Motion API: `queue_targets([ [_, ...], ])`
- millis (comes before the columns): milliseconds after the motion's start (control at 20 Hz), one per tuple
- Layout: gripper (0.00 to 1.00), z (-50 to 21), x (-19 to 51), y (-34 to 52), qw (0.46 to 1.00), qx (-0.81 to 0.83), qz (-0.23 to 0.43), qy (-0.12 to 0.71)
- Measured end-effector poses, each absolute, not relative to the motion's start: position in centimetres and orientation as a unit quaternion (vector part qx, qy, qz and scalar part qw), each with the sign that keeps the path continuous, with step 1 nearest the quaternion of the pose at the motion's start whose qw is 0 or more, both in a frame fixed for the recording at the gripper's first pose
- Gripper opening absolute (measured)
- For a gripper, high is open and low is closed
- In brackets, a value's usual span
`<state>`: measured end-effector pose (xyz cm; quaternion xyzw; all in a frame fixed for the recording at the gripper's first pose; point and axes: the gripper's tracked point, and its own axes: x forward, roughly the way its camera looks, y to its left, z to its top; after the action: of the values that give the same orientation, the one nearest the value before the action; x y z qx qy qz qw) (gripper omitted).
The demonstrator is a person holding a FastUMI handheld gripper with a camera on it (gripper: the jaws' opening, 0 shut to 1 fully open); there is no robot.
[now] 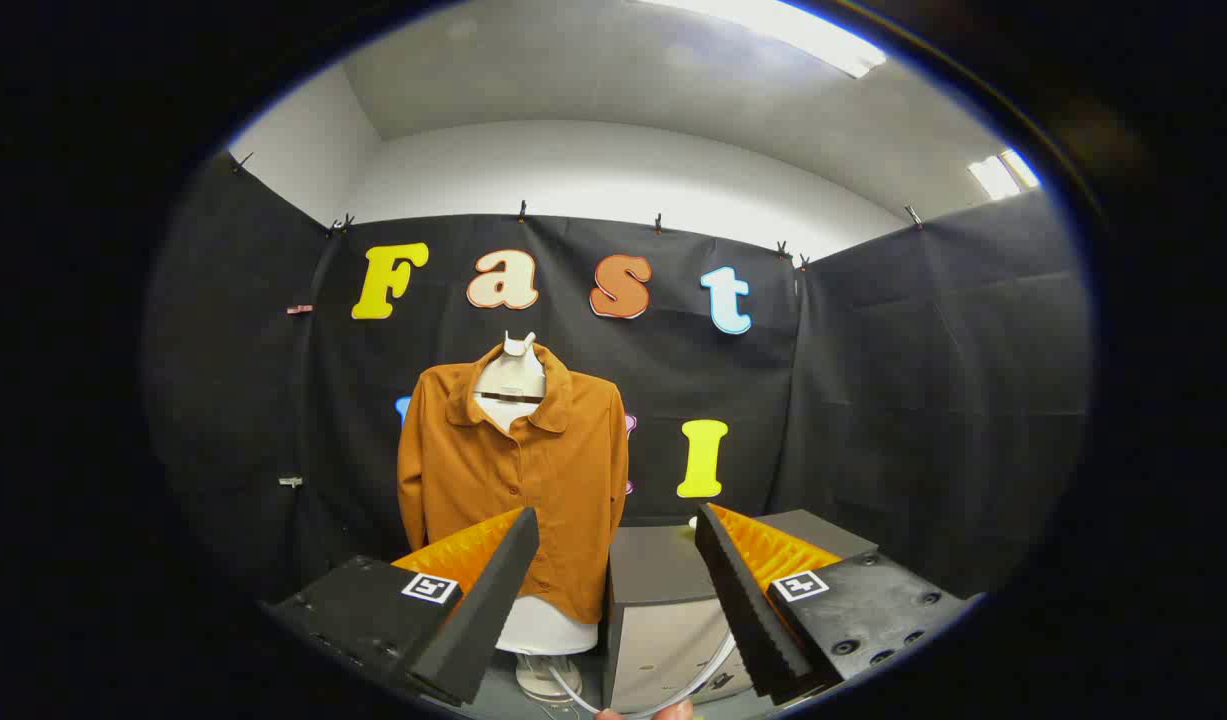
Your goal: Iron the clothes twice with a garment steamer, once on the left side and once on the right side.
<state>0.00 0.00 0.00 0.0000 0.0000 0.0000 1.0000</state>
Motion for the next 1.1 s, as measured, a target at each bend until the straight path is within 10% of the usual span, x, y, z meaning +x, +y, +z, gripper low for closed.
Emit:
queue_targets([
  [1100,0.98,-1.3,7.8,-4.0,0.999,0.012,0.016,0.028],
])
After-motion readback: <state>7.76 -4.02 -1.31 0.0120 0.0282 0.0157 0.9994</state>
